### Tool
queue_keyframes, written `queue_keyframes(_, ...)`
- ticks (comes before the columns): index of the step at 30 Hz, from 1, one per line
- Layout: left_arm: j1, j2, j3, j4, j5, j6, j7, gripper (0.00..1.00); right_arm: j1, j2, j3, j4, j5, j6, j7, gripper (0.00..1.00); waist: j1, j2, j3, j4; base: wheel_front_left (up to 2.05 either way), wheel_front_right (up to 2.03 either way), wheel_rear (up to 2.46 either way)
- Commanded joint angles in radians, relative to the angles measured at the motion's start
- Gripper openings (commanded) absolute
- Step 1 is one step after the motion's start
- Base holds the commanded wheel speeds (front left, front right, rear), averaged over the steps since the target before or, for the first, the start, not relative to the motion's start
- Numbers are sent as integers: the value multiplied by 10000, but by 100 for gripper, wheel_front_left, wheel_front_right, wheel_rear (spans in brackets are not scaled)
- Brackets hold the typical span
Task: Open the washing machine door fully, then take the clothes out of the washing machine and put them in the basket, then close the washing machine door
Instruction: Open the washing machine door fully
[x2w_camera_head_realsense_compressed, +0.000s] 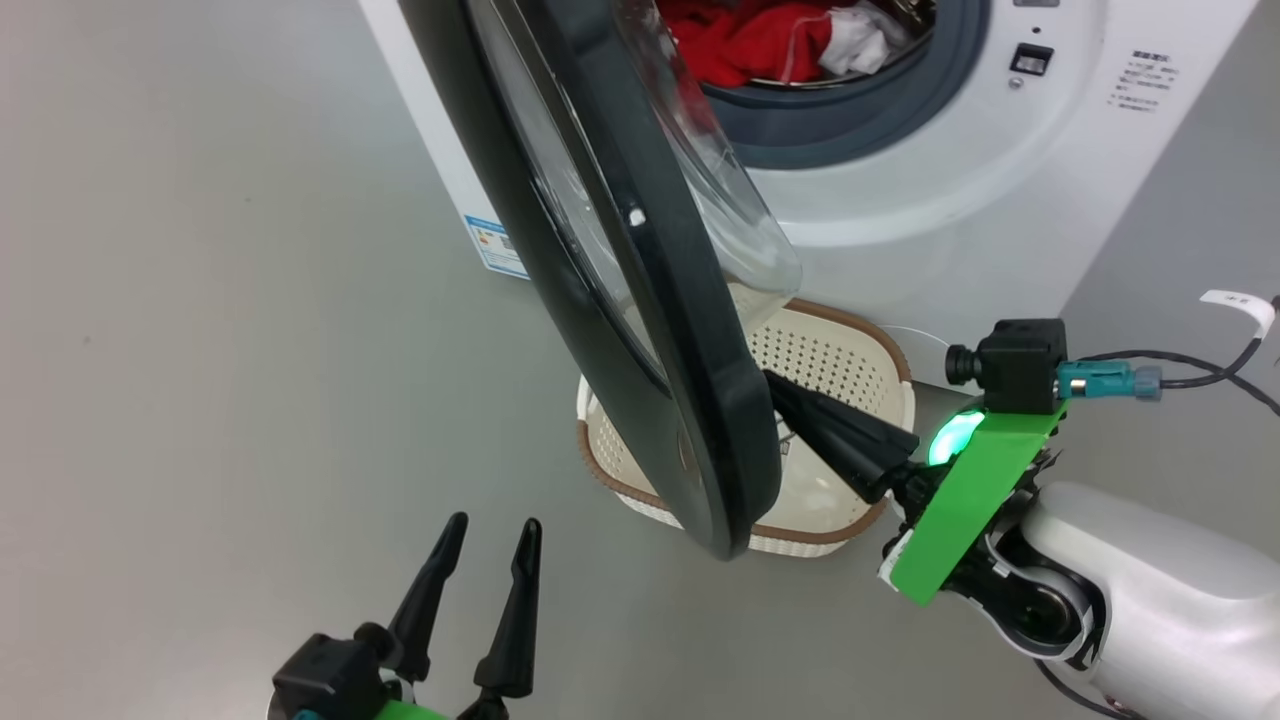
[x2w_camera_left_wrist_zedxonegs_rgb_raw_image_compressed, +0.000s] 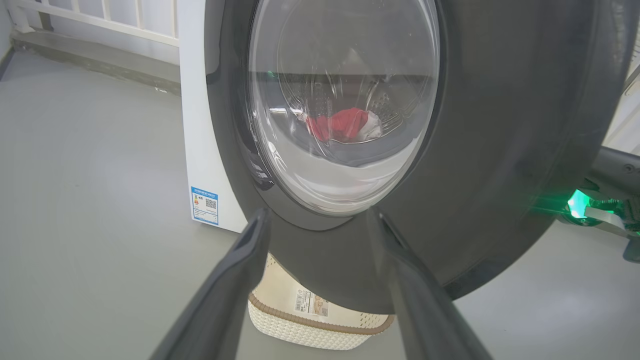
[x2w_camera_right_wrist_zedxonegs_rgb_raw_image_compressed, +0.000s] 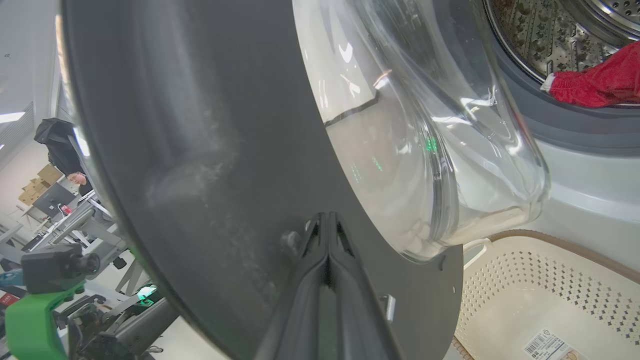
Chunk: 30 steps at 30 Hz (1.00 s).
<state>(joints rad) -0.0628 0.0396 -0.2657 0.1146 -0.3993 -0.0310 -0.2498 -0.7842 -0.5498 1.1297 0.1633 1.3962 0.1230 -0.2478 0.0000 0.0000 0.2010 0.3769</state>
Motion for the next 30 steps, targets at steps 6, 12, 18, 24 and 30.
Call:
queue_keyframes(6, 168, 106, 234, -269, -75, 166, -120, 100, -8, 104, 479, -314, 296, 77, -119, 0, 0, 0, -257, 535, 0, 0, 0)
queue_keyframes(12, 298, 106, 234, -235, -51, 188, -120, 100, 35, 257, 666, -248, 306, 77, -134, 0, 0, 0, -466, 977, 0, 0, 0)
queue_keyframes(18, 440, 106, 236, -220, -1, 212, -120, 100, 155, 476, 594, -246, 253, 77, -137, 0, 0, 0, -644, 1313, 0, 0, 0)
queue_keyframes(24, 531, 106, 411, -316, -17, 340, -120, 100, -4, 817, 716, -149, 199, 77, -138, 0, 0, 0, -602, 1435, 0, 0, 0)
queue_keyframes(30, 539, 106, 594, -477, -46, 472, -120, 100, -276, 1094, 915, -33, 231, 77, -138, 0, 0, 0, -539, 1510, 0, 0, 0)
